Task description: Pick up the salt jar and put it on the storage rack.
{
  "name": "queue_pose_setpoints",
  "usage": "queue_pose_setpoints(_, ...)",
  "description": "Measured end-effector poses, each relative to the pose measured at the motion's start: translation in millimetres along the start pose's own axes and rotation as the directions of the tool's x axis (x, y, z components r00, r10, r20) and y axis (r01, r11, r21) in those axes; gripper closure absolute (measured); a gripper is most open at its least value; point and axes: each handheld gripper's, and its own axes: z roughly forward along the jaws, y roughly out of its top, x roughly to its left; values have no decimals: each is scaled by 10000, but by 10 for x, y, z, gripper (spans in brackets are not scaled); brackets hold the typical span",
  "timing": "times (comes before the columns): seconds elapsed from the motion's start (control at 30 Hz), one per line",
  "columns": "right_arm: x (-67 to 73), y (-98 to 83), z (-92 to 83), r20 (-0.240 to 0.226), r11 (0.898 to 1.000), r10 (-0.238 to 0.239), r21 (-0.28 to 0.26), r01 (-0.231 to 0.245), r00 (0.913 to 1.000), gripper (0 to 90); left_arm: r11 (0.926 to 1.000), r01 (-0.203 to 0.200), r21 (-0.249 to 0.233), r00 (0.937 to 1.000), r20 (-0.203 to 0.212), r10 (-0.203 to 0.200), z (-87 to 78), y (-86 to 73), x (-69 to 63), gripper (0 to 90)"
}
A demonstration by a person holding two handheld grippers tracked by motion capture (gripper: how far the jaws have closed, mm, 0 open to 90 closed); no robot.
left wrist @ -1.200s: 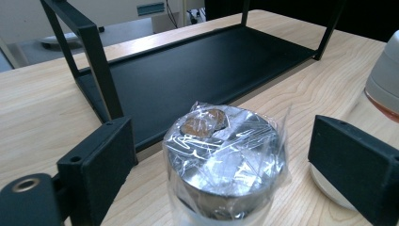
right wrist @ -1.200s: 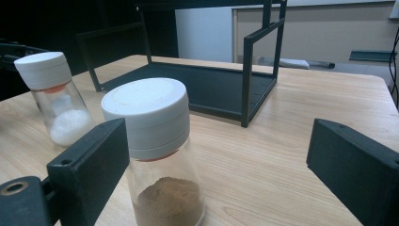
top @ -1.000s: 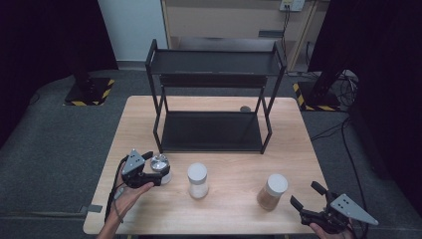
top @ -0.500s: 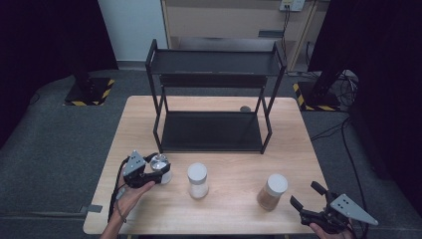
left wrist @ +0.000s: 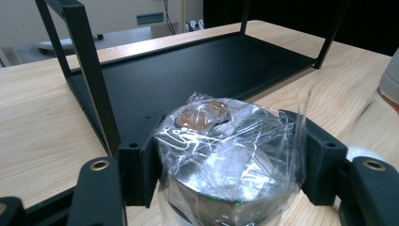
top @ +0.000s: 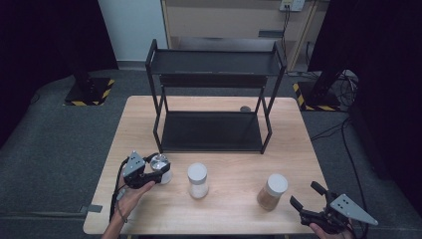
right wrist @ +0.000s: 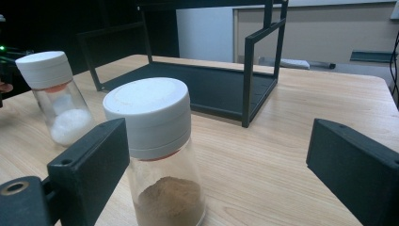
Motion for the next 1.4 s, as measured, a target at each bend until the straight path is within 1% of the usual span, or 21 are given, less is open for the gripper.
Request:
queue_pose_setpoints(0.1, -1, -1, 2, 0, 10000, -11, 3, 11, 10000, 69, 10000, -3, 20, 10000, 54, 2, 4, 16, 0, 338)
queue_pose_setpoints(0.23, 0, -1, 2, 3, 10000, -4, 2, 4, 10000, 69, 10000, -43, -68, 9998, 174, 45, 16, 64, 1, 338)
queue_pose_setpoints(0.4, 0, -1, 1, -5, 10000, -10, -3, 10, 10000, 69, 9996, -243, -155, 9991, 345, 248, 37, 181, 6, 338)
queue_pose_setpoints(0.43, -1, -2, 1, -10, 10000, -12, -8, 12, 10000, 69, 9992, -348, -193, 9985, 413, 356, 51, 230, 7, 338)
queue_pose_setpoints(0.47, -1, -2, 1, -10, 10000, -12, -8, 12, 10000, 69, 9992, -348, -193, 9985, 413, 356, 51, 230, 7, 338)
queue_pose_setpoints(0.73, -2, -3, 2, -17, 10000, -16, -11, 16, 10000, 69, 9984, -523, -215, 9960, 711, 537, 116, 394, 57, 338)
queue_pose_setpoints(0.87, -2, -1, 6, -47, 10000, -12, -1, 12, 10000, 69, 9972, -703, -239, 9934, 895, 722, 161, 488, 78, 338)
queue_pose_setpoints(1.1, -5, -4, 3, -46, 10000, -6, -17, 6, 10000, 69, 9963, -832, -232, 9893, 1180, 854, 261, 627, 102, 338)
queue_pose_setpoints(1.2, -4, -4, 5, -53, 10000, -10, -20, 9, 10000, 69, 9955, -924, -189, 9871, 1295, 941, 310, 688, 111, 338)
queue_pose_setpoints(1.23, -4, -4, 5, -56, 10000, -15, -19, 15, 10000, 69, 9947, -1019, -157, 9854, 1356, 1031, 344, 729, 115, 338)
queue_pose_setpoints(1.4, -5, -6, 5, -54, 10000, -11, -29, 11, 10000, 69, 9949, -996, -166, 9837, 1487, 1010, 410, 795, 132, 338)
